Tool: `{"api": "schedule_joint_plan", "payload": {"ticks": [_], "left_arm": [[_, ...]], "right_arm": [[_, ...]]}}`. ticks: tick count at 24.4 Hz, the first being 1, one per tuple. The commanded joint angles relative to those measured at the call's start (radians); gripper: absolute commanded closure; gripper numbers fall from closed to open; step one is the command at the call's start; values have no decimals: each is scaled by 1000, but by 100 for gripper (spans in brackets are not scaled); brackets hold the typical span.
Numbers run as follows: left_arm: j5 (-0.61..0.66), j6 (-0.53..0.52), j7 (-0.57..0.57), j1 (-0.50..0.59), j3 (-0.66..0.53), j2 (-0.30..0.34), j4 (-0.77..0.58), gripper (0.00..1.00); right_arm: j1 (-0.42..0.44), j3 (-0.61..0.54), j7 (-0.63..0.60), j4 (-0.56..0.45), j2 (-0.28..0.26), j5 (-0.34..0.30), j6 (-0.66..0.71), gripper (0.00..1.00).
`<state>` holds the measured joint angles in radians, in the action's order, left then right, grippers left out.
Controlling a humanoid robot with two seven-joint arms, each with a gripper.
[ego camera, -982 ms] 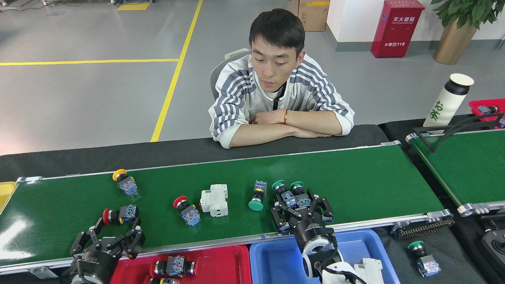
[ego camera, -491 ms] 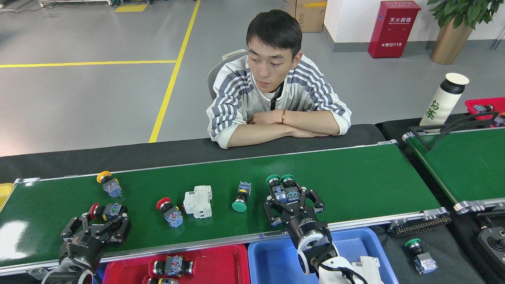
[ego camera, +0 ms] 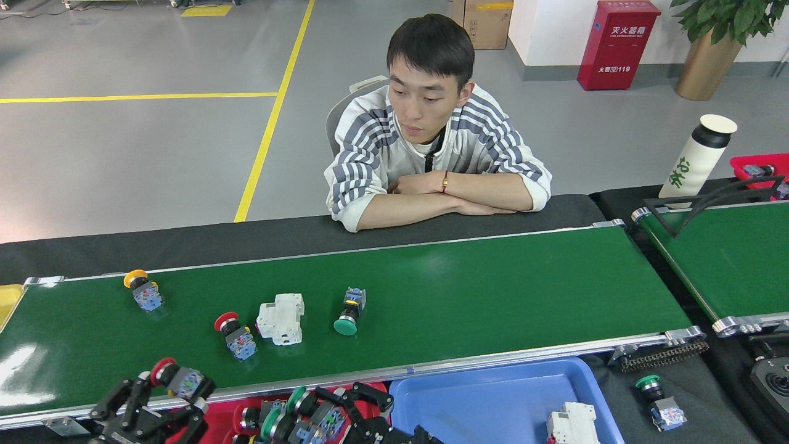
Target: Pick switch part from conveyor to tray
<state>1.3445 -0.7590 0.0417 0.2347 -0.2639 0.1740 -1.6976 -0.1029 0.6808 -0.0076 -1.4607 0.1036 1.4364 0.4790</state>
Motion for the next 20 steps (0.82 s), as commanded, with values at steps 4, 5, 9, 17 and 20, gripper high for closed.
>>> {"api": "schedule_joint_plan", "payload": {"ticks": [4, 5, 9, 17, 20], "left_arm": [[36, -13, -2, 18, 52, -11, -65, 88], [42, -13, -2, 18, 52, -21, -70, 88], [48, -14, -3, 32, 54, -27, -70, 80], [39, -20, -8, 43, 51, -37, -70, 0], [28, -10, -8, 41, -14, -62, -70, 0]], "right_arm": [[-20, -4, -9, -15, 4, -2, 7, 0], [-18, -10, -9, -30, 4, -7, 7, 0], [69, -230, -9, -147, -25, -10, -43, 1], [226, -478, -38, -222, -32, -11, -551, 2], [255, -570, -40, -221, -68, -25, -612, 2]]}}
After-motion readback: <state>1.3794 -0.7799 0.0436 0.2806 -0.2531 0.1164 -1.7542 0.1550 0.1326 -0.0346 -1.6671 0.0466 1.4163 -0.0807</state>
